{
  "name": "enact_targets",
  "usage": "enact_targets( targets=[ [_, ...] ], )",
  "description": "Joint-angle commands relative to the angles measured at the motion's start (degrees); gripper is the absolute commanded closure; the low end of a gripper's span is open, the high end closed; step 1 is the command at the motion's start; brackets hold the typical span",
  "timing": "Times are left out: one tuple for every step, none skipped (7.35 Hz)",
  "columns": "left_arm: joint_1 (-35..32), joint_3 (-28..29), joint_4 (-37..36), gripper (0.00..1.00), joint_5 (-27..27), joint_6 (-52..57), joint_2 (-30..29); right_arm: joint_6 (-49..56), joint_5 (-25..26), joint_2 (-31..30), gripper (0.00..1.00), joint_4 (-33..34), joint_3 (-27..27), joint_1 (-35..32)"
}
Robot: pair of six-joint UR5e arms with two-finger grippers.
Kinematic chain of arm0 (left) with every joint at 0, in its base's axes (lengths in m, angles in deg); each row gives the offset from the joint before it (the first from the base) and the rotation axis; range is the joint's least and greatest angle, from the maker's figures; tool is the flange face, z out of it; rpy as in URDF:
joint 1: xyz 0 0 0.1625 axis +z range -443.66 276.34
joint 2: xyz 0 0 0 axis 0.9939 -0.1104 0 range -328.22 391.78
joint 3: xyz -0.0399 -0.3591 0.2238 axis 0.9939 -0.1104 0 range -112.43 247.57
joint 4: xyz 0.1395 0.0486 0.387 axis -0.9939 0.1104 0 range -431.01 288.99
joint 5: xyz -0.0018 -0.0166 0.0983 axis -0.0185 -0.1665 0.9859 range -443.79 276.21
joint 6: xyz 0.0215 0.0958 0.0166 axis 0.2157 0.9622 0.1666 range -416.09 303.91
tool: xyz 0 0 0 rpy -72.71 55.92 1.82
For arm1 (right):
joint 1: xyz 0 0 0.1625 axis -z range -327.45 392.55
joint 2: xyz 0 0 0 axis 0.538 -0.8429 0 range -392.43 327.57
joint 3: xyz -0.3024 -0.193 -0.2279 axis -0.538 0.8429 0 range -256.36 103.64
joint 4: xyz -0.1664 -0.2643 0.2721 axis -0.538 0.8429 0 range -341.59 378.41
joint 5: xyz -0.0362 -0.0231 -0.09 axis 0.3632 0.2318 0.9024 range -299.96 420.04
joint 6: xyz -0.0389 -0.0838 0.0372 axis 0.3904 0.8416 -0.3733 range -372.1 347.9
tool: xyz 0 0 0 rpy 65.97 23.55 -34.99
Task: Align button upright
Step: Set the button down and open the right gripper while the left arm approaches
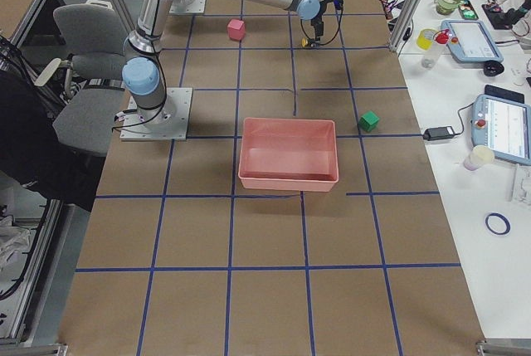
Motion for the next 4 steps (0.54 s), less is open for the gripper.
enact_targets(
  targets=[
    [-2.4, -9.7, -18.1, 0.03, 2.6, -2.9, -3.3, 2.3, -0.3, -8.6, 0.00, -12.0, -1.9, 7.2],
    [-3.6, -11.4, -24.6, 0.05, 3.3, -5.1, -6.0, 4.9, -0.3, -12.4, 0.00, -16.3, -1.8, 8.7],
    [-6.4, -11.4, -28.5, 0.07, 5.3, -7.9, -9.5, 5.0, 0.3, -15.7, 0.00, -20.7, -1.7, 9.1],
    [-8.5, -11.3, -35.1, 0.08, 8.0, -8.6, -13.8, 5.0, -0.3, -17.3, 0.00, -23.9, -1.8, 9.2]
  ],
)
